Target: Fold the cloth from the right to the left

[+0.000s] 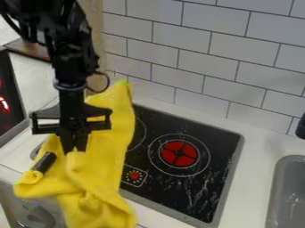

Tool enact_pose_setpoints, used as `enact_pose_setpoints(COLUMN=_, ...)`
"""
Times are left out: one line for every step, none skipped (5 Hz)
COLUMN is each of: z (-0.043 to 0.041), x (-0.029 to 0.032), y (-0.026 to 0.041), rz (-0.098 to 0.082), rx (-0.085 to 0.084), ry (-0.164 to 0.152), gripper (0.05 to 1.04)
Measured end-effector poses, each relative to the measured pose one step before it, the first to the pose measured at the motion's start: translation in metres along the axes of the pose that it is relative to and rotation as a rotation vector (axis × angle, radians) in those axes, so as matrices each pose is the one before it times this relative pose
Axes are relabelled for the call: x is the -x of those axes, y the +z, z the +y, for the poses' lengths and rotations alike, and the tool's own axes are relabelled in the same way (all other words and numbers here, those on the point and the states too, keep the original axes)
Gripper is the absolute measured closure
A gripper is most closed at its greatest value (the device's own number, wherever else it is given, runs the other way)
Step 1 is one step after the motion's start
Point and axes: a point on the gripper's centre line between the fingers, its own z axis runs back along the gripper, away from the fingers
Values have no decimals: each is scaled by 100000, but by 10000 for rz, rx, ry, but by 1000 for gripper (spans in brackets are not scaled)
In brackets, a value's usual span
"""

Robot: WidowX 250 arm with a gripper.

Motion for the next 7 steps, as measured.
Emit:
enact_pose_setpoints(z=312, x=-183, y=-406, rz=-55, rx=-249, ry=388, gripper=810)
enact_pose_setpoints(z=41, x=494, y=-25, rz=306, rx=-58, ry=332, gripper=536)
enact_pose_setpoints(z=-15, x=195, y=212, rz=207, rx=-21, ry=162, gripper=248)
enact_pose_setpoints(z=-72, x=16, y=689, rz=22, rx=87, ry=-23, gripper=64)
enact_pose_setpoints(z=-15, x=104, y=1049, rz=41, rx=116, ry=25, gripper=77)
enact_pose_setpoints(z=158, x=147, y=1636, rz=-251, rx=200, ry=-82, gripper=85)
enact_pose_setpoints(z=1123, x=-612, y=1617, rz=-260, rx=210, ry=381, gripper=85)
